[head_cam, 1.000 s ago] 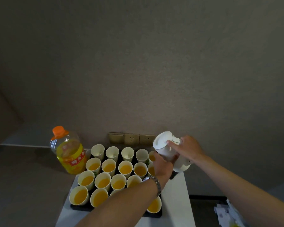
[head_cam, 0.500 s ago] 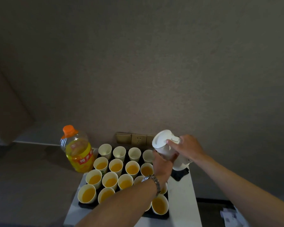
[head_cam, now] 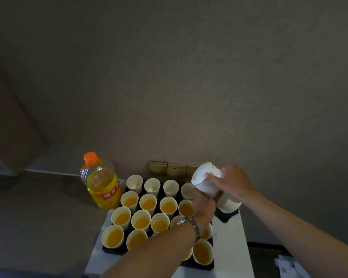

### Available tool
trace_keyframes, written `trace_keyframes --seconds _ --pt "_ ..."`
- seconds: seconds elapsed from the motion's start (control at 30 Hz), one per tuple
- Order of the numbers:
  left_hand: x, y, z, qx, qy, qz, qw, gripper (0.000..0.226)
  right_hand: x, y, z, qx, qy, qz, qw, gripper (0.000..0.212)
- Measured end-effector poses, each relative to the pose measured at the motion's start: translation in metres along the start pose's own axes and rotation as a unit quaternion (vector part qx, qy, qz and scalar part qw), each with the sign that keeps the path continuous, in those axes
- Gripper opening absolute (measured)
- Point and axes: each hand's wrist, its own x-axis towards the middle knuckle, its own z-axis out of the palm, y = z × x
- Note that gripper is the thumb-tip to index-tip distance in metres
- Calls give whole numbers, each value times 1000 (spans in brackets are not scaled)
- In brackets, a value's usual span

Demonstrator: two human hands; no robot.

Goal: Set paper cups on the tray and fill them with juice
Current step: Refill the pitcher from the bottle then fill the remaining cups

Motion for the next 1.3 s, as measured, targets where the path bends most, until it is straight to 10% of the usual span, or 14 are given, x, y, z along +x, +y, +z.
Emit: trace_keyframes --seconds 0.77,1.17,1.3 --pt "26 -45 12 -63 -17 -78 995 107 4 -5 13 -1 -44 59 997 59" --pt "15 -27 4 -123 -58 -93 986 74 5 -2 20 -4 -44 74 996 64" --pt "13 -26 6 -162 -51 -95 981 119 6 -3 19 -7 -44 81 996 61"
